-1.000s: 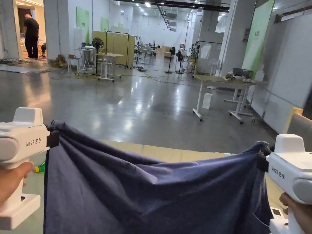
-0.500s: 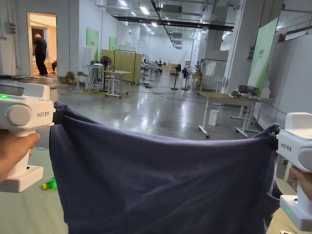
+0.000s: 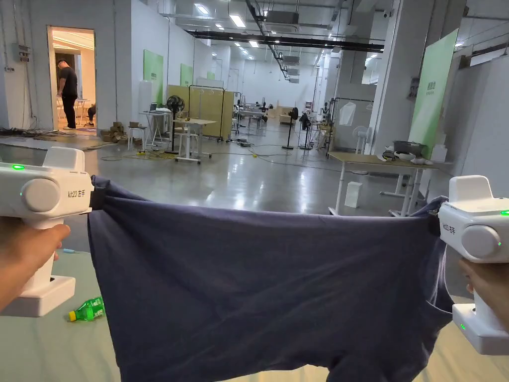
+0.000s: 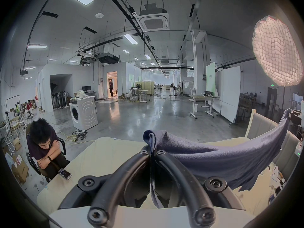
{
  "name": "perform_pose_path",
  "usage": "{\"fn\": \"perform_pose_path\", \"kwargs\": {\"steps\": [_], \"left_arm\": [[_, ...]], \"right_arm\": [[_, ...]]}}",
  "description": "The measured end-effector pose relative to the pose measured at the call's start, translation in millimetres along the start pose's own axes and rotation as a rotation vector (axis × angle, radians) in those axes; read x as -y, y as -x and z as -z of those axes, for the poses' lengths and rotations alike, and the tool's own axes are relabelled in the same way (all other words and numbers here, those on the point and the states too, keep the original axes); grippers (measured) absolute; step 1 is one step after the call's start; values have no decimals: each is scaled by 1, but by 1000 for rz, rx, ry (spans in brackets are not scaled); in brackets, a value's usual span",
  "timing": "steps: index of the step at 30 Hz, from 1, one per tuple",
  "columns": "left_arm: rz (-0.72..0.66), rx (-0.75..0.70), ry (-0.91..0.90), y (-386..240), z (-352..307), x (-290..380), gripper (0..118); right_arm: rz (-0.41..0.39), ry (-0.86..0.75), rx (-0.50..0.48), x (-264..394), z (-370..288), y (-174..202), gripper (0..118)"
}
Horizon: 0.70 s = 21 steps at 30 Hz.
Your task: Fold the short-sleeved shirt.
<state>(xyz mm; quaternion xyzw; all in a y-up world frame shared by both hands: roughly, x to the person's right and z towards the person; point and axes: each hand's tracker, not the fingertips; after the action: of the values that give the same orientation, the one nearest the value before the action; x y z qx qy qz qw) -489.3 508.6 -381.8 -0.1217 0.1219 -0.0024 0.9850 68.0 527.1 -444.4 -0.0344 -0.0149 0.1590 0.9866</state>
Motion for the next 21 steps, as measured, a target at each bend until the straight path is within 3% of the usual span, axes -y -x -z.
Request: {"fn": "perform_pose_path", "kwargs": {"steps": [6, 10, 16, 18, 21], "left_arm": [[-3, 35, 50, -1, -6, 59, 3], [66, 57, 106, 1, -22, 107, 3], [42, 95, 216, 13, -71, 191, 3], [23, 113, 278, 16, -90, 224, 3], [18, 102, 361, 17, -115, 269, 3]], "right_arm": [[3, 49, -32, 55, -28, 7, 6], [-46, 76, -68, 104, -55, 12, 6], [-84, 145, -100, 179, -115, 16, 6], [-45, 237, -121, 202, -140, 18, 6], [-78, 323, -147, 239, -167, 24, 6]]}}
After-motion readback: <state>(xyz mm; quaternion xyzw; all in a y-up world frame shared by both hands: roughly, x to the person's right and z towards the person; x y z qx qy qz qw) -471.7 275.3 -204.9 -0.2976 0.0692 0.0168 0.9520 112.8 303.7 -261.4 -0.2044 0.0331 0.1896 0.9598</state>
